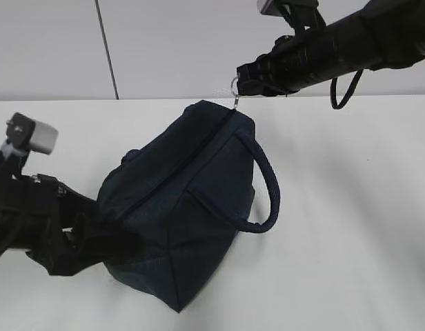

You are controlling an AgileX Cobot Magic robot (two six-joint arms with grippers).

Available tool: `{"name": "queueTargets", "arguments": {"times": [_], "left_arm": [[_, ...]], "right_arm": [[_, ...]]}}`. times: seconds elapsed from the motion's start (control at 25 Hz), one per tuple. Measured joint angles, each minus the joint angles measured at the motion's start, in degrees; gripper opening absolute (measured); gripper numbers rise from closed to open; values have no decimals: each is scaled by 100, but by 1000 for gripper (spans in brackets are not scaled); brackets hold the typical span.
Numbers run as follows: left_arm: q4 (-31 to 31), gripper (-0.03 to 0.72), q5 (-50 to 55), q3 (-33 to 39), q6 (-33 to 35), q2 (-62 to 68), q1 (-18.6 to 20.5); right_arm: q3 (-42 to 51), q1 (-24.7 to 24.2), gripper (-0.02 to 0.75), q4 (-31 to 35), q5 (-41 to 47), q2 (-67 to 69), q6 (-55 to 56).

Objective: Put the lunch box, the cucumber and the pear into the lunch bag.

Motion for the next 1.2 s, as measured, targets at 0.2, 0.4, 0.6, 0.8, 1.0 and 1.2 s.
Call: {"name": "queueTargets", "arguments": {"times": [0.2, 0.4, 0.6, 0.8, 1.0, 1.2], "left_arm": [[1203, 486, -169, -1184, -2196, -694, 6], [2563, 432, 99, -3187, -4325, 127, 6], [3310, 401, 985, -4837, -5557, 1842, -142], [4254, 377, 1087, -5659, -6393, 2646, -495], [4364, 375, 1160, -5814, -6513, 2738, -577], [4673, 372, 1109, -5837, -6914, 2951, -780]], "right_arm": [[0, -9, 6, 14, 154, -21, -24], [0, -9, 6, 14, 215, -21, -24], [0, -9, 6, 14, 226, -21, -24], [0, -9, 6, 34, 226, -21, -24], [0, -9, 6, 34, 226, -21, -24], [0, -9, 6, 58, 226, -8, -24]]}}
